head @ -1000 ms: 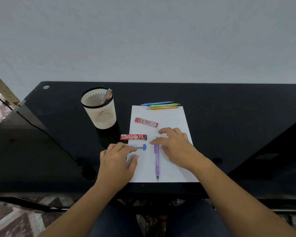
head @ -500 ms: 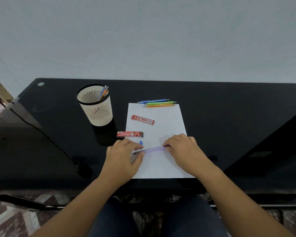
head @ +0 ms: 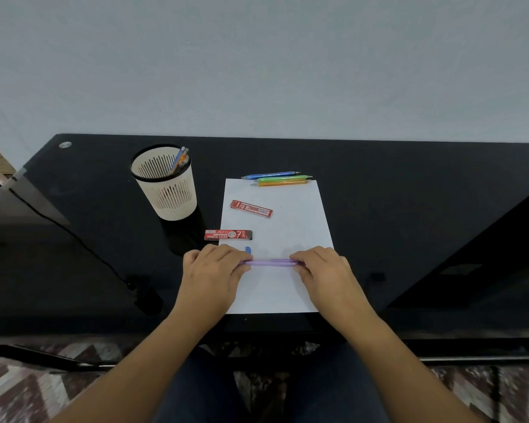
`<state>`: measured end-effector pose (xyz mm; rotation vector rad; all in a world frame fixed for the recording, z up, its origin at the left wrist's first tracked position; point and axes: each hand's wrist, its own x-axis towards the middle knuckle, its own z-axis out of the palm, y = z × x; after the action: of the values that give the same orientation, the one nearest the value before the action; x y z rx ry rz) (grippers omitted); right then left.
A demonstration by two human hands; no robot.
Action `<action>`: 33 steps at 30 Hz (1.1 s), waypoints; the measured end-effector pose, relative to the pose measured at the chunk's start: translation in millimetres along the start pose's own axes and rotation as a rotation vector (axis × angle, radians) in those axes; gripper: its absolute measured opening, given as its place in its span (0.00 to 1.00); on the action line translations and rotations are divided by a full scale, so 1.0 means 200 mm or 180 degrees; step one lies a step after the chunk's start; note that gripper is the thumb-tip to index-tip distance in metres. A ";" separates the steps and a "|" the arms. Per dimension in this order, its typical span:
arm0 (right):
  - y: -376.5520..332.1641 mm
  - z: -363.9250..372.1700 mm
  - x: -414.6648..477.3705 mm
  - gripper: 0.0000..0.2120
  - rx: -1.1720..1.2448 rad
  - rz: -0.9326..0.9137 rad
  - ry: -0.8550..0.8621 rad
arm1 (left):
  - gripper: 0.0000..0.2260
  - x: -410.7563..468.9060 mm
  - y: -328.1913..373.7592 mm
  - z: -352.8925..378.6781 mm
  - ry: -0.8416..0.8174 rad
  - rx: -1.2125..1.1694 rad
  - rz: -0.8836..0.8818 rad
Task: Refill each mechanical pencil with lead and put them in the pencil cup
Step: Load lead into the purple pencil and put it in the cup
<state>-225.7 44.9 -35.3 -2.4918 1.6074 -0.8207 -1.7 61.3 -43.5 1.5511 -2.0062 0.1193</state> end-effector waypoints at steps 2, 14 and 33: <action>-0.01 0.02 -0.02 0.08 0.0039 -0.0017 0.0156 | 0.13 -0.02 0.00 0.01 0.0063 0.0028 0.0020; 0.01 0.04 -0.05 0.13 0.0620 0.0107 0.0274 | 0.12 -0.04 -0.01 0.02 0.0238 -0.0151 -0.0113; 0.01 0.05 -0.05 0.12 0.0648 0.0510 0.0688 | 0.08 -0.03 -0.02 0.02 -0.0007 -0.0205 -0.0529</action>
<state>-225.8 49.8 -48.5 -2.1681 1.6632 -1.1975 0.6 63.4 -51.3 1.6691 -1.8551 -0.0128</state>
